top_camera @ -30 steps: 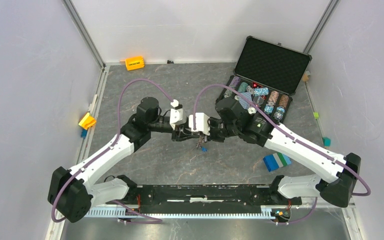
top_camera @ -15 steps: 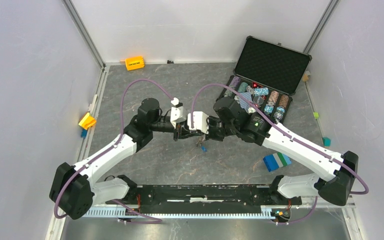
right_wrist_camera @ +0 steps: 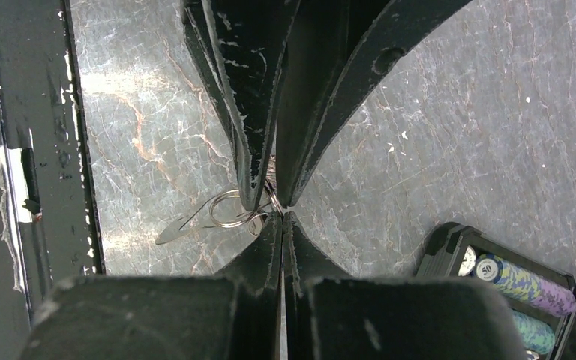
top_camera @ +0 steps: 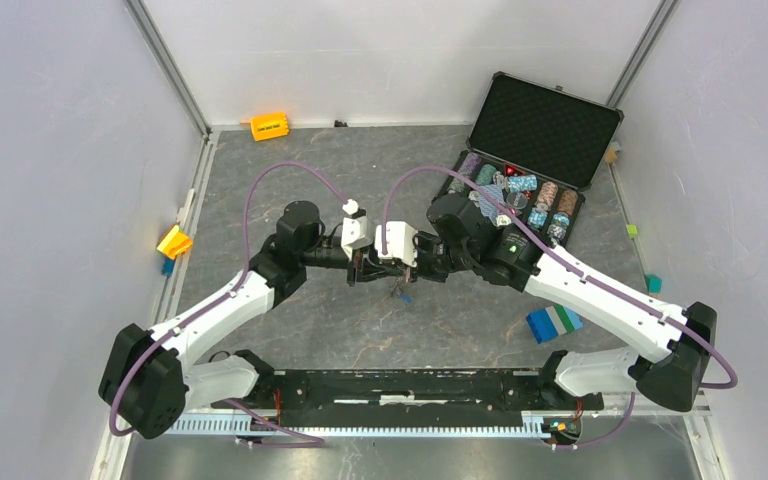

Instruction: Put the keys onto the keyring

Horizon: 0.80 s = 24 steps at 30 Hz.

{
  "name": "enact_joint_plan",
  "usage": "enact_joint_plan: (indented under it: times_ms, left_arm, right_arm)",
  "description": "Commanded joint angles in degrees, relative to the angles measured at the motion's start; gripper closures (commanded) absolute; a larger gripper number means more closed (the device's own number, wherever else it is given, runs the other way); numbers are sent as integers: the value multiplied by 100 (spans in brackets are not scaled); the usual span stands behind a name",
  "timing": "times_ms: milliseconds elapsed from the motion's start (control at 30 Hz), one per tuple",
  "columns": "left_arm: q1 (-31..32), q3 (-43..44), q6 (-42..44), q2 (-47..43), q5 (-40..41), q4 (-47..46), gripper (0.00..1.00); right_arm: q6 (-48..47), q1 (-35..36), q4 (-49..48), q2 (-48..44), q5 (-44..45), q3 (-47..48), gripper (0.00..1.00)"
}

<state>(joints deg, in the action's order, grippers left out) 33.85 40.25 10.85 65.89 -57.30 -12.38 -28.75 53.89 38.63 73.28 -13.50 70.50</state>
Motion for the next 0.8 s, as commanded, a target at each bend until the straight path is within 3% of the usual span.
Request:
enact_joint_plan:
  times_ms: [0, 167, 467, 600, 767]
  left_arm:
    - [11, 35, -275, -62, -55, -369, 75]
    - [12, 21, -318, -54, -40, -440, 76]
    - [9, -37, -261, -58, -40, -436, 86]
    - [14, -70, -158, -67, 38, -369, 98]
    - [9, -63, -38, -173, 53, -214, 98]
  right_arm:
    - [80, 34, -259, 14, -109, 202, 100]
    - [80, 38, -278, 23, -118, 175, 100]
    - [98, 34, -295, 6, -149, 183, 100]
    - [97, 38, -313, -25, -180, 194, 100]
    - [107, 12, -372, -109, -198, 142, 100]
